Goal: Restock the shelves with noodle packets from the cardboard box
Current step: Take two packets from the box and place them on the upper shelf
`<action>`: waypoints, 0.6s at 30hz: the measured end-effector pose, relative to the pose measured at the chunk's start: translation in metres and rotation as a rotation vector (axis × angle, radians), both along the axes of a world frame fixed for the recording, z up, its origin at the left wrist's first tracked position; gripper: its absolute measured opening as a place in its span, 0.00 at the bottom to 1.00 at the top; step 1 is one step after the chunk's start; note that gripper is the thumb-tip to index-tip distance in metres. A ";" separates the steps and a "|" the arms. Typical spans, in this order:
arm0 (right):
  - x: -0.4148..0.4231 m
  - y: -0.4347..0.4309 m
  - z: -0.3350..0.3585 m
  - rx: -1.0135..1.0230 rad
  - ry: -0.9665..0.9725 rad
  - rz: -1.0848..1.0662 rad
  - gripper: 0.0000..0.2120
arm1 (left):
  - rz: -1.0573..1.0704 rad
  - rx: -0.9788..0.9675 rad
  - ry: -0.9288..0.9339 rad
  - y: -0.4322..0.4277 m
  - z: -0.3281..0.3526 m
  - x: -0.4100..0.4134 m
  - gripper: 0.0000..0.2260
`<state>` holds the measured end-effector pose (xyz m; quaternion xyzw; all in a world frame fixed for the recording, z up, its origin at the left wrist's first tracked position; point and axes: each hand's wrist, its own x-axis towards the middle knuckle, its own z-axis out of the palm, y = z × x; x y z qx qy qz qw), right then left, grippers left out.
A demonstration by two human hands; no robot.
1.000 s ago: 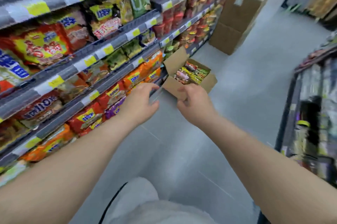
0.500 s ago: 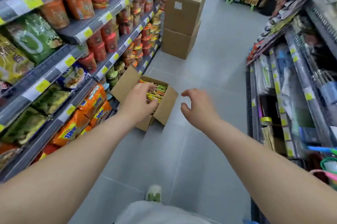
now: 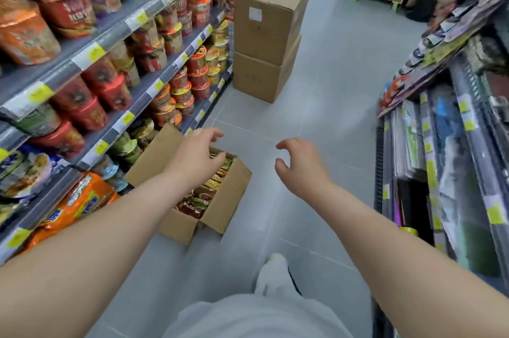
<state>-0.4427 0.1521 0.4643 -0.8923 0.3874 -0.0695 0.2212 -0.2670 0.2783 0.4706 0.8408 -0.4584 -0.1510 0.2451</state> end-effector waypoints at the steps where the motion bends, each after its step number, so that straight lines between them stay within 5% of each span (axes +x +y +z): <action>1: 0.003 -0.023 0.002 0.003 0.014 0.008 0.16 | 0.017 0.010 0.005 -0.019 0.003 0.003 0.19; 10: 0.104 -0.193 0.024 -0.081 0.028 0.218 0.16 | 0.125 0.031 0.029 -0.165 0.012 0.060 0.19; 18: 0.246 -0.322 0.022 -0.080 0.021 0.301 0.16 | 0.264 -0.032 0.035 -0.289 -0.006 0.196 0.18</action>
